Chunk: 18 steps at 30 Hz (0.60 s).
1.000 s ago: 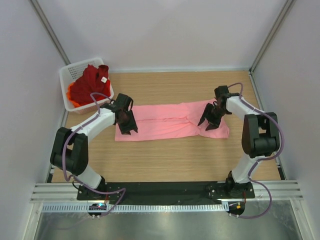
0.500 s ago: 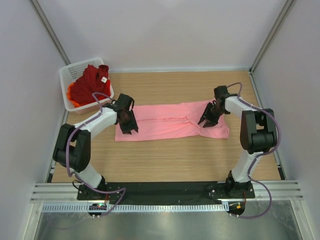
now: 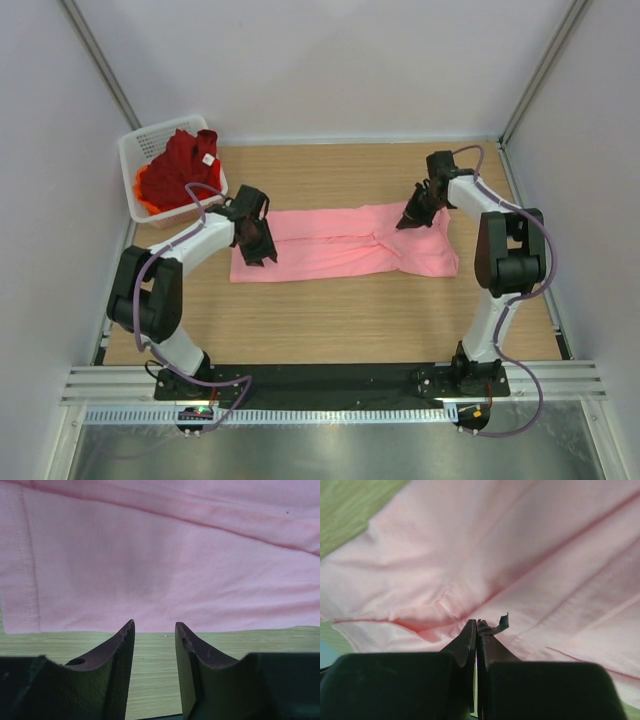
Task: Fold and stack the t-shirts
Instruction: Fold the tshirt
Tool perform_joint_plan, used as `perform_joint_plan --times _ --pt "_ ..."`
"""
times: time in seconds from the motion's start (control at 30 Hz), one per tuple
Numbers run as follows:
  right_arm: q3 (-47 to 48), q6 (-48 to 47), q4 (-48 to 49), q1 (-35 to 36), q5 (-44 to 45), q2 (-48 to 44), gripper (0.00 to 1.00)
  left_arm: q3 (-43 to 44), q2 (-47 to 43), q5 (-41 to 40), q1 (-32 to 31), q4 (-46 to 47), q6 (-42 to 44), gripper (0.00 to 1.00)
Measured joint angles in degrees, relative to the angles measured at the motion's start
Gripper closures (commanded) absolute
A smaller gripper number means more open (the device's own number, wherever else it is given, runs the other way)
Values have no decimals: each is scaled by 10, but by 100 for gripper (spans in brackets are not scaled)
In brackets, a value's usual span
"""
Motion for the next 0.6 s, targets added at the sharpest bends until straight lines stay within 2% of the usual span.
perform_joint_plan --times 0.03,0.07,0.1,0.13,0.37,0.6 --pt "20 -1 -6 1 0 10 91 1 1 0 0 0 0 61" --pt "30 -2 -5 2 0 13 70 2 1 0 0 0 0 61" --pt "31 0 -5 3 1 12 63 3 2 0 0 0 0 61" --pt "20 0 -2 3 2 3 60 3 2 0 0 0 0 61" --pt "-111 2 0 5 5 -80 58 3 3 0 0 0 0 61" --pt "-146 10 10 5 5 -84 59 3 3 1 0 0 0 61"
